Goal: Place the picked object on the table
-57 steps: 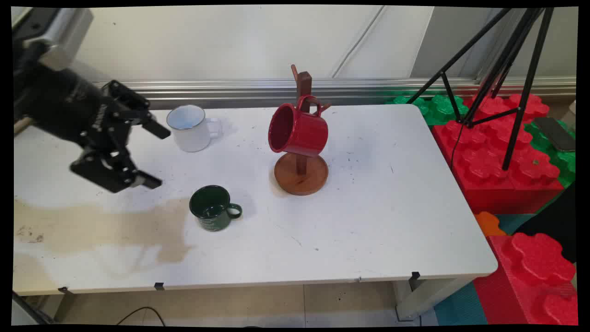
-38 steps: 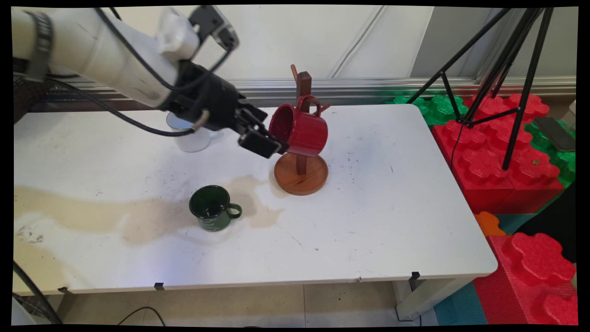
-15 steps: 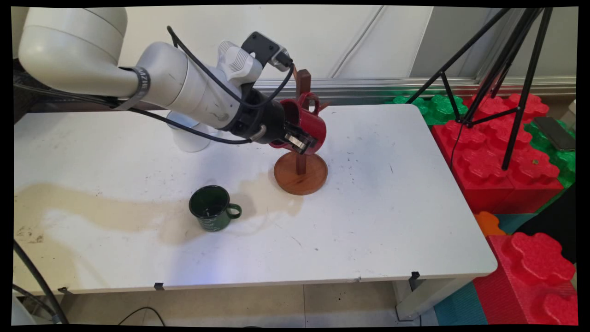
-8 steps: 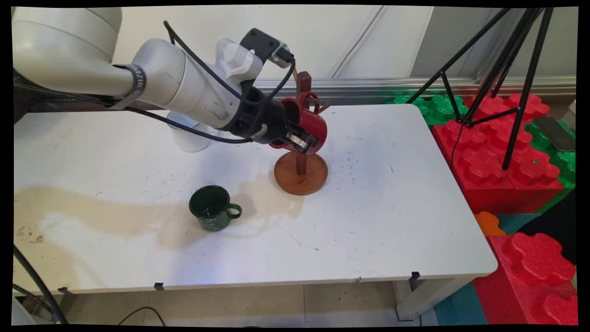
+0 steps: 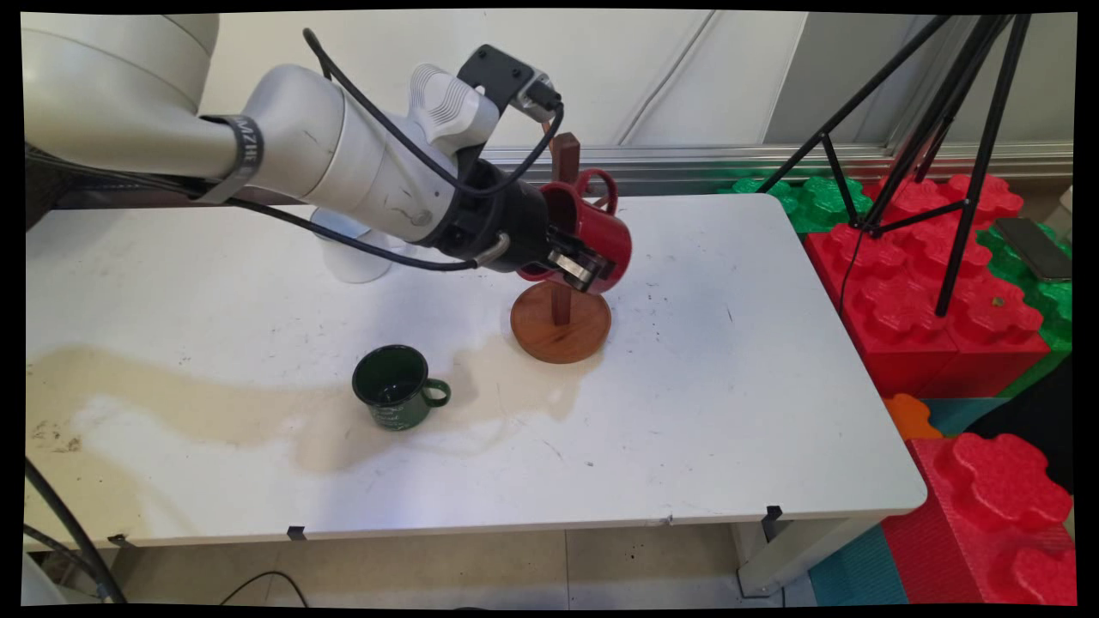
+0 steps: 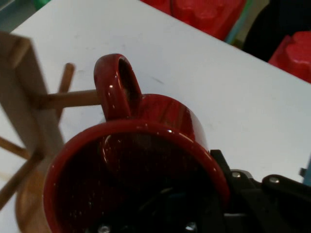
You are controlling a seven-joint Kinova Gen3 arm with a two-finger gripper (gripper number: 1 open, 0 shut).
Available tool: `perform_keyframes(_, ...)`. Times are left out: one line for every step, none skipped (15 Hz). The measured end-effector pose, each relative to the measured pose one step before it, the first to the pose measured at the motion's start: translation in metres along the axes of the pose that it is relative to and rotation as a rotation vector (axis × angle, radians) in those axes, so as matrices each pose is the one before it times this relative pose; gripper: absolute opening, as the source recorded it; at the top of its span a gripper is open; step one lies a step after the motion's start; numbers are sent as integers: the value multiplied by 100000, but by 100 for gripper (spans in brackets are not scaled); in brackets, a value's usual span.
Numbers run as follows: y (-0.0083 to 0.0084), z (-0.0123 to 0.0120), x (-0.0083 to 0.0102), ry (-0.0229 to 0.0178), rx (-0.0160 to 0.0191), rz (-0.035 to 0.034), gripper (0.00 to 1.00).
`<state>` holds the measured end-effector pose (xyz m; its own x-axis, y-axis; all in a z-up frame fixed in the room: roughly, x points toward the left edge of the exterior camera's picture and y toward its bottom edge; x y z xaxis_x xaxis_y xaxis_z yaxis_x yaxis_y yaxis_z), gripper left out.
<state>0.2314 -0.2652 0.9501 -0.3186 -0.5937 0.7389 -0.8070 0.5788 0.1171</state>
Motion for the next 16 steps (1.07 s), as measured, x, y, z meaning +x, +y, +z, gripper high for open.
perform_keyframes(266,-117,51,311,-958,399,0)
perform_keyframes(357,-148,72,441,-1351,720,0)
perform_keyframes(359,-170,79,534,-1363,801,0)
perform_keyframes(477,-235,163,782,-1803,1158,0)
perform_keyframes(222,-121,81,358,-804,580,0)
perform_keyframes(489,-345,128,407,-1871,1292,0)
perform_keyframes(437,-400,15,-397,-1539,1162,0)
perform_keyframes(303,-326,-47,-743,-1067,784,0)
perform_keyframes(292,-521,-118,-1482,-719,1190,0)
perform_keyframes(231,-704,-167,-2152,-266,1569,0)
perform_keyframes(70,-423,-108,-1317,167,844,0)
perform_keyframes(54,-614,-131,-1684,391,1055,0)
perform_keyframes(46,-694,-166,-1985,532,1190,0)
perform_keyframes(5,-542,-148,-1467,521,862,0)
perform_keyframes(-29,-793,-187,-2132,713,1345,0)
perform_keyframes(-108,-969,-286,-2957,821,1799,0)
